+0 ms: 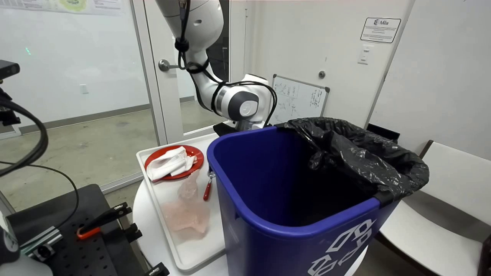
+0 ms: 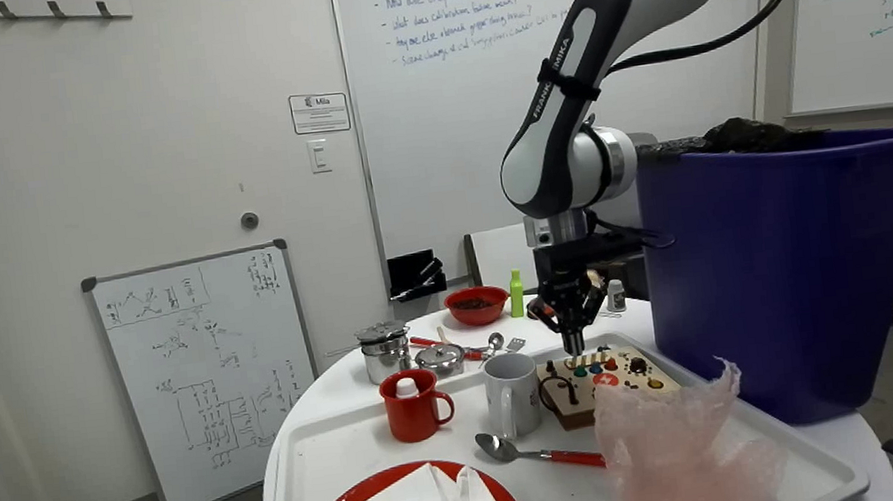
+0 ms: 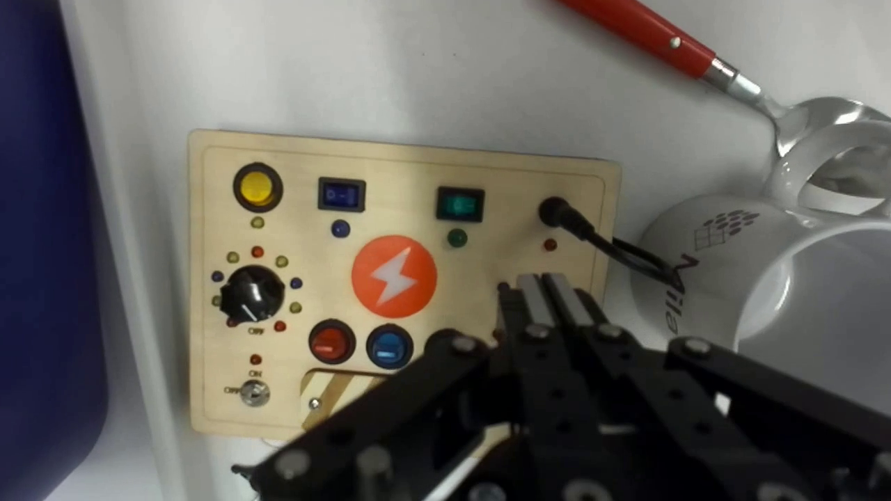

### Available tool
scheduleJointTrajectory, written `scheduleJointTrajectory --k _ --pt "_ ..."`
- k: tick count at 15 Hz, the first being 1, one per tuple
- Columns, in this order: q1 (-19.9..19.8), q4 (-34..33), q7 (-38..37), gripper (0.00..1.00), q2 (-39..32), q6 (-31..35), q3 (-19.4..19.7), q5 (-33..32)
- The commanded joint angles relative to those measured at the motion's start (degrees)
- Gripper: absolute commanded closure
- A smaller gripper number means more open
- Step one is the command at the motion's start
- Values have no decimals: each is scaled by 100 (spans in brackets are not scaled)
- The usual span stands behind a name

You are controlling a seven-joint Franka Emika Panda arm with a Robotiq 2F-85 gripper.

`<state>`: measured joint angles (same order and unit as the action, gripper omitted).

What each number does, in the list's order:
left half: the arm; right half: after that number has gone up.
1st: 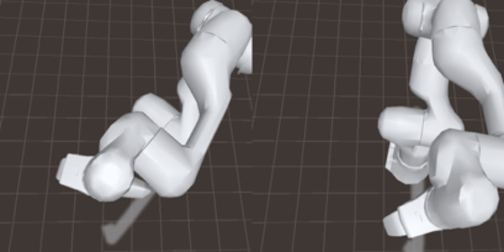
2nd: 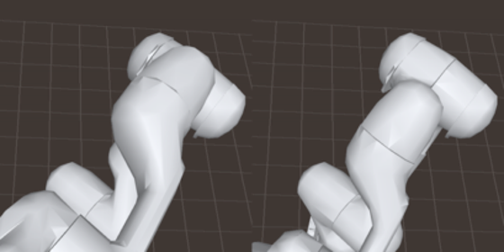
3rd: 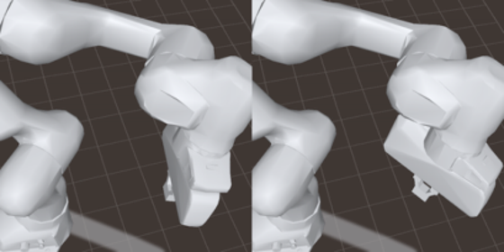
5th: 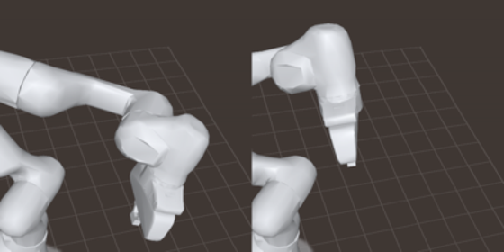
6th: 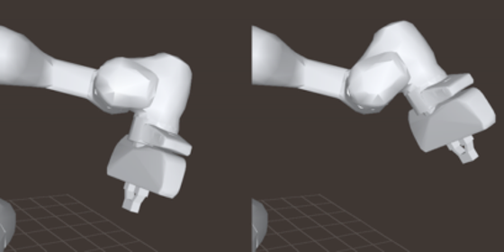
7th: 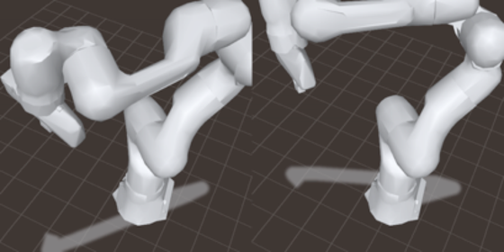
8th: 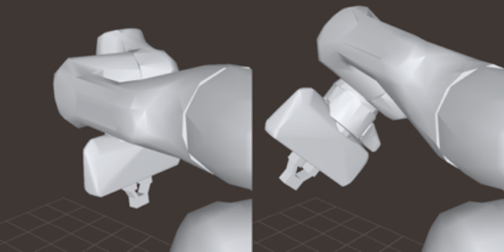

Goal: Press the button on the left side of the board

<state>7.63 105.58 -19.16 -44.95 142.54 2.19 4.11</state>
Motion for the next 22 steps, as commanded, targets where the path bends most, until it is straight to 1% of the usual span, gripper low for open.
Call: scheduleJointTrajectory --k 1,12,22 --pt "93 -420 -95 93 -292 -76 78 -56" --pt "28 -1002 -44 93 -848 -197 20 31" --pt "-3 -1508 -33 93 -1195 -406 4 51"
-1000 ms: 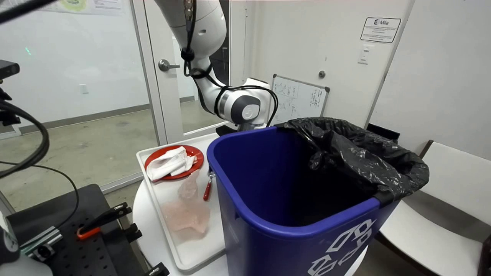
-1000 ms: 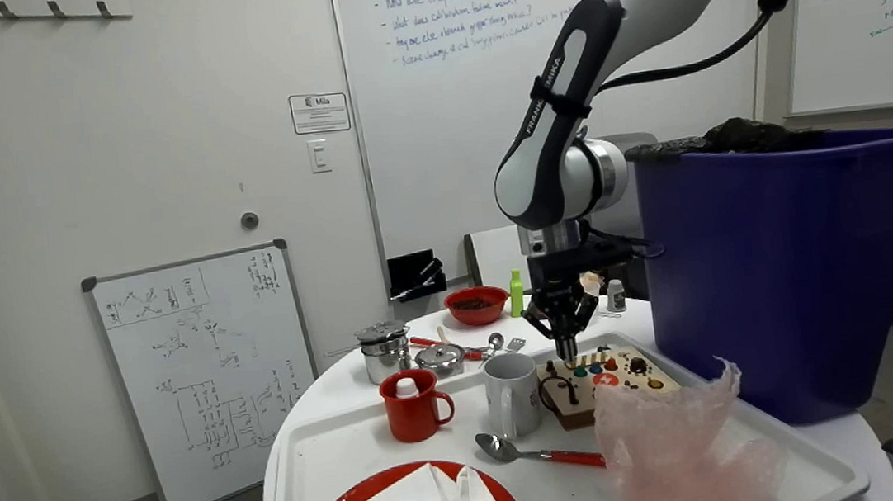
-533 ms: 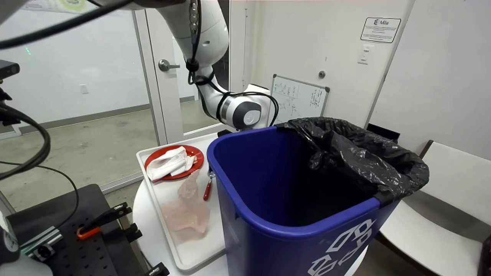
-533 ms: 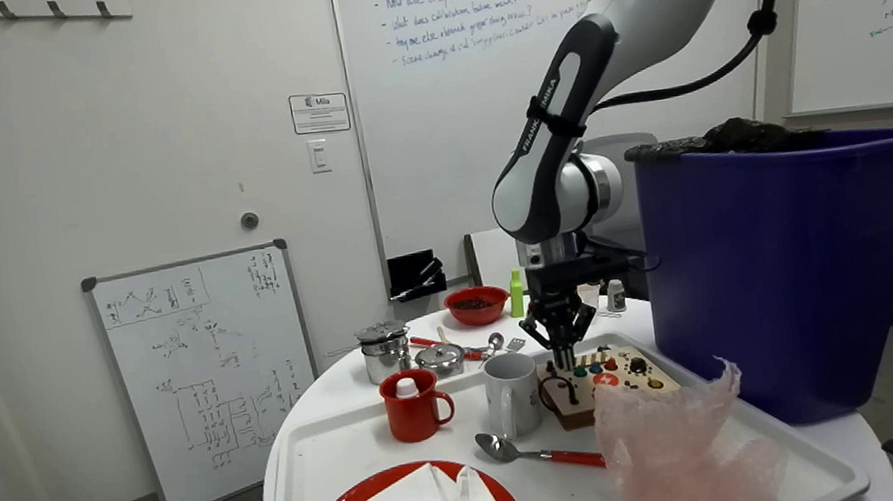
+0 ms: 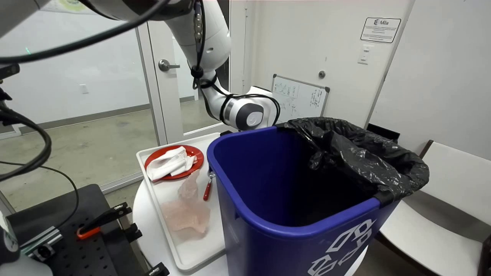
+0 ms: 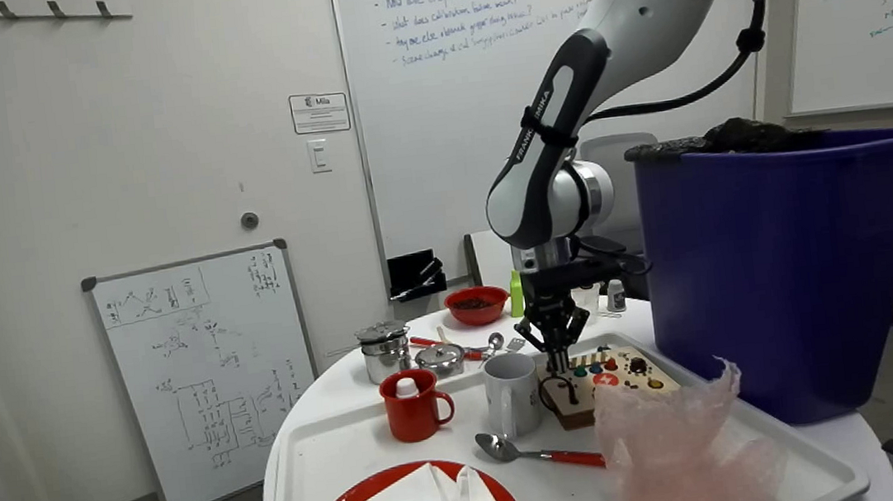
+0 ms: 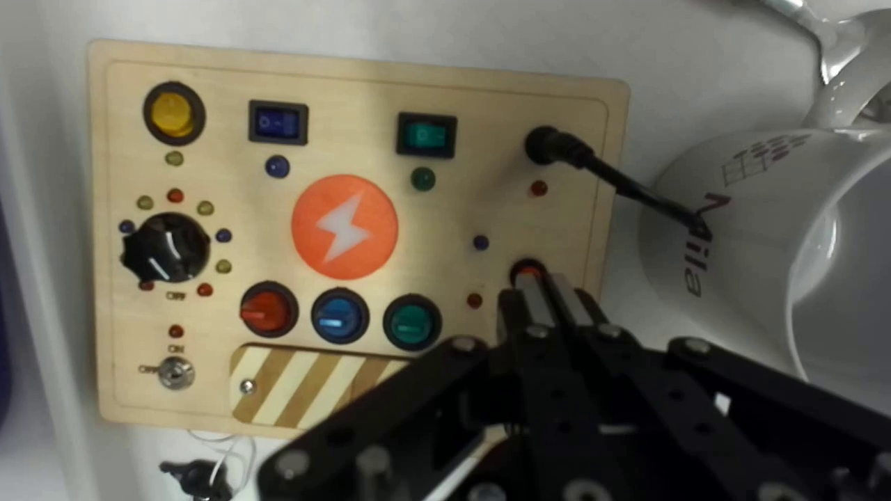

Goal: Press the button on the left side of the board

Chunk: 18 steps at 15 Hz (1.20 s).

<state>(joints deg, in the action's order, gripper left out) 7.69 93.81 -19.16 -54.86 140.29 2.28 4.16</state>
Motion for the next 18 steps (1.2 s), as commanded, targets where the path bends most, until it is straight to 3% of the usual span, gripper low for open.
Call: scheduleJointTrajectory --k 1,18 --pt "-5 -359 -40 93 -229 -191 -3 46" --pt "-39 -792 -54 93 -561 -531 -9 61"
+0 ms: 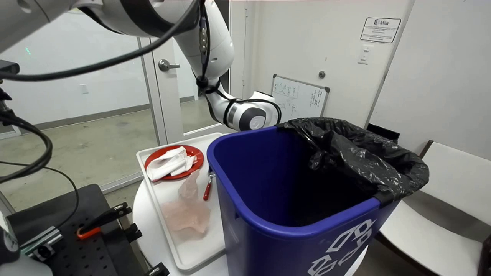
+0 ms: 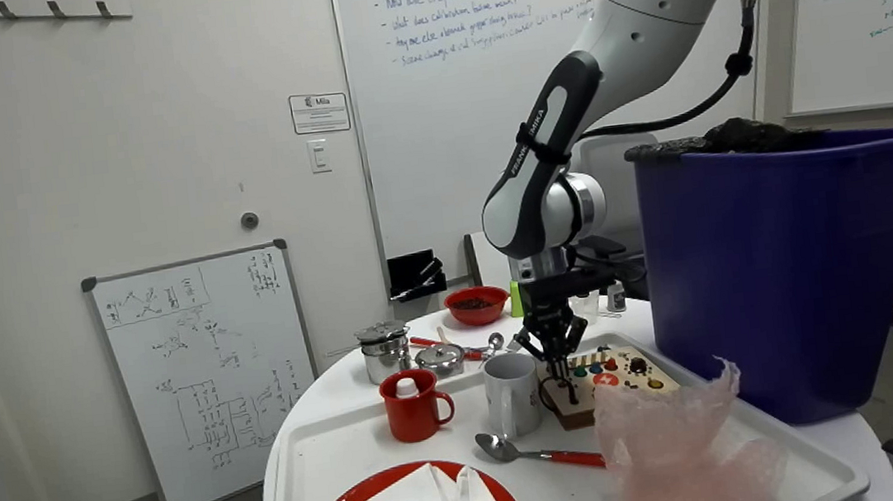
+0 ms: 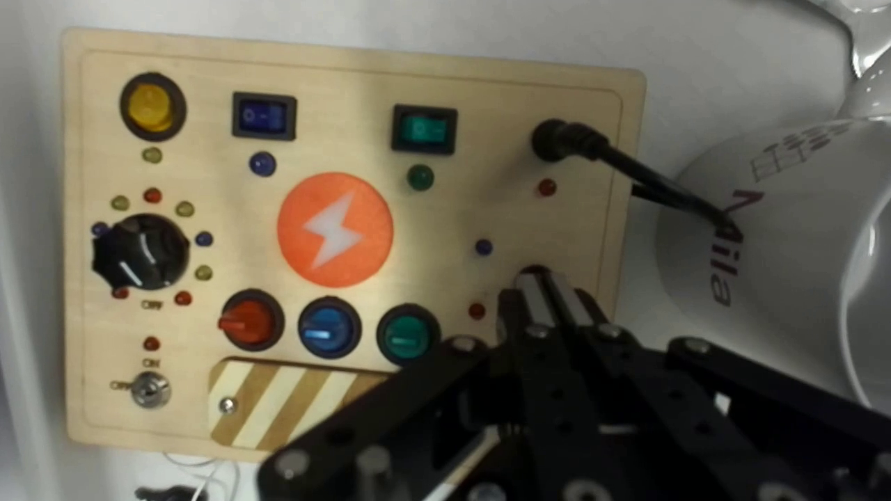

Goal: Press the button on the left side of the board

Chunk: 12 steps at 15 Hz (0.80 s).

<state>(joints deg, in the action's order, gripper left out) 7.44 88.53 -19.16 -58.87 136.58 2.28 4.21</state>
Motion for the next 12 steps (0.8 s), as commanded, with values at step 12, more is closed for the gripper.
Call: scheduleJointTrajectory --k 12 --pt "48 -366 -126 93 -291 -219 51 5"
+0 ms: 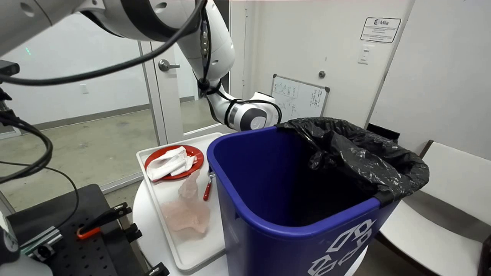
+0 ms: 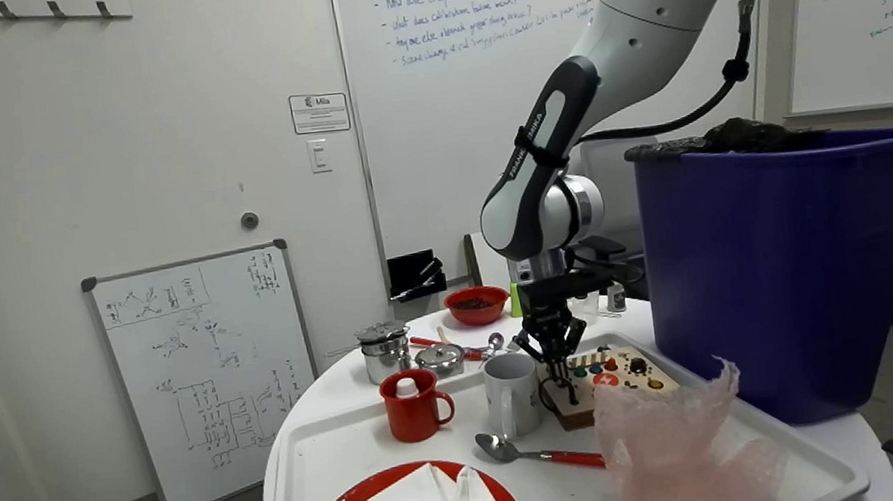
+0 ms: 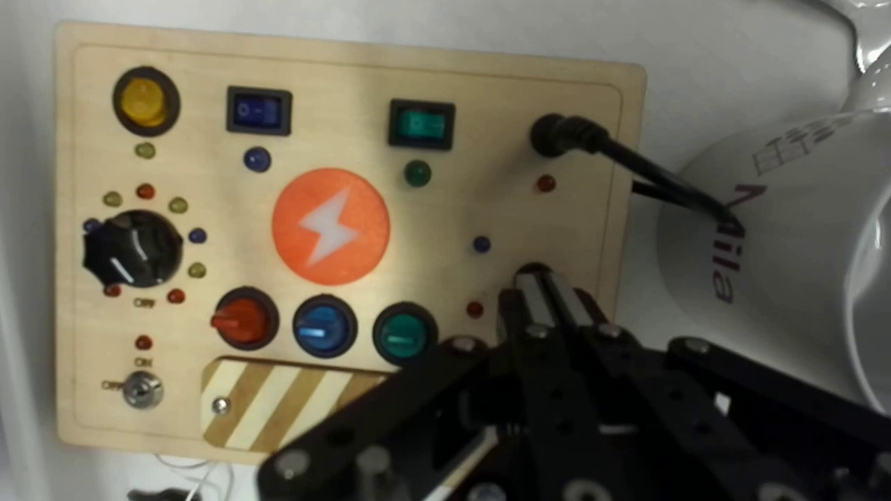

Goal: Press the button on the left side of the board

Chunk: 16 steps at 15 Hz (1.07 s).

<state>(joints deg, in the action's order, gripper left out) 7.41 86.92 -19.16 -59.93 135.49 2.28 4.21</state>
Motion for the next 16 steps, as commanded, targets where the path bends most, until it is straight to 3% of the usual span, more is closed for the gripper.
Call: scheduleJointTrajectory --k 1,11,16 --pt "76 -204 -165 93 -194 -101 78 -14" --pt "563 -23 -1004 93 -234 150 498 -209" --pt "532 52 -1285 93 -221 140 463 -66"
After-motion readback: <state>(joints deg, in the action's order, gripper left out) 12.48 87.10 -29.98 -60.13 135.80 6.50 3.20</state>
